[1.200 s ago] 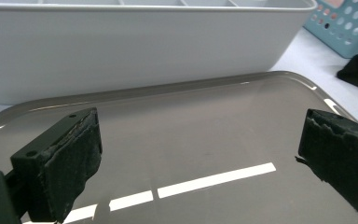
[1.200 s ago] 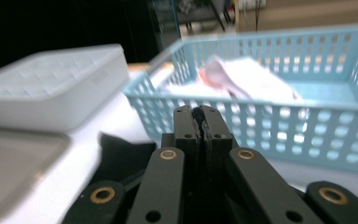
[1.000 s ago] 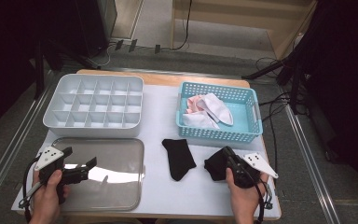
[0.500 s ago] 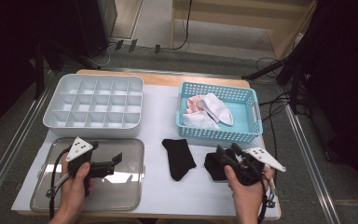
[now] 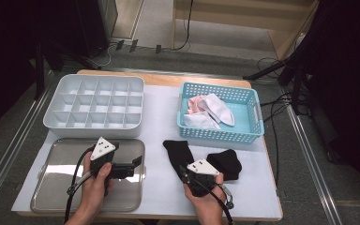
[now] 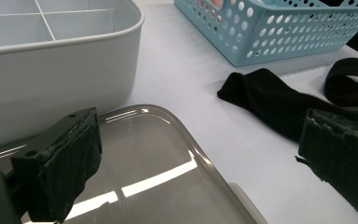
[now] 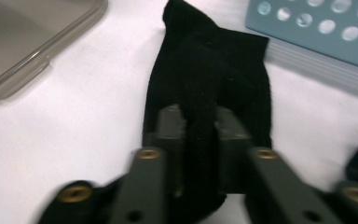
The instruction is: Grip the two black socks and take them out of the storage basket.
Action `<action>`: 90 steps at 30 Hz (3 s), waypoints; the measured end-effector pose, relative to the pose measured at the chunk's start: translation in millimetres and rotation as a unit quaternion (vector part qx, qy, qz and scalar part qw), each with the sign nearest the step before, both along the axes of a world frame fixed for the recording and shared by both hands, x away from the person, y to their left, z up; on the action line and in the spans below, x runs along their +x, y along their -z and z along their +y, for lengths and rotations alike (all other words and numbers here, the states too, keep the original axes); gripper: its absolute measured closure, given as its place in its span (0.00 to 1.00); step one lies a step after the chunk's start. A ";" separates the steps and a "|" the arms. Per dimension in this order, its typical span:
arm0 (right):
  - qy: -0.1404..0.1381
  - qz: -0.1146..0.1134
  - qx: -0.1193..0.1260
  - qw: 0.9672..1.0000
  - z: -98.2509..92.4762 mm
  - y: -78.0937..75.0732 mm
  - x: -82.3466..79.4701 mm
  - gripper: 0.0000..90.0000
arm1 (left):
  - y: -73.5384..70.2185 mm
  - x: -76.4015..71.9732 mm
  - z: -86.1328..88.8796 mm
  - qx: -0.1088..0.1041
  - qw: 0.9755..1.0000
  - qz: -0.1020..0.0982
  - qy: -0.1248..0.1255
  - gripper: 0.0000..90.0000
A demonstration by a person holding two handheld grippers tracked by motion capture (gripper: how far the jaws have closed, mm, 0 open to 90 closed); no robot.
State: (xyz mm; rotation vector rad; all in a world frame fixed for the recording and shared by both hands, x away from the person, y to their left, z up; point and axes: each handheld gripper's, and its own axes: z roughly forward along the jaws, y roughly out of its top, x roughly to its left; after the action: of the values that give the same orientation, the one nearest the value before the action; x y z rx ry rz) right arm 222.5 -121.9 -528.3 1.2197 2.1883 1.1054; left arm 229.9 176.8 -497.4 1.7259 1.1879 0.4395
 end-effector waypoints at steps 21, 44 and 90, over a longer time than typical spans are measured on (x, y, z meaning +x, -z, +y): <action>0.151 0.024 -0.046 0.987 -80.4 -2.0 14.3 0.36 | 3.1 -0.7 14.1 -0.008 1.000 0.006 -0.009 0.00; 0.177 -0.087 0.063 0.978 -106.2 -32.5 1.1 0.48 | 5.6 -0.5 13.9 -0.013 1.000 0.014 -0.004 0.00; 0.063 0.021 -0.027 0.997 9.9 -4.6 34.7 0.93 | 10.3 -3.5 12.7 -0.008 1.000 0.020 0.000 0.00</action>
State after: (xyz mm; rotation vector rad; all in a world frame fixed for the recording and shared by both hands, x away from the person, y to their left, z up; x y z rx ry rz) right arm 257.3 -112.0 -523.7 1.3481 2.1249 0.9718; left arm 226.4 189.5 -507.6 1.7291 1.2167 0.3951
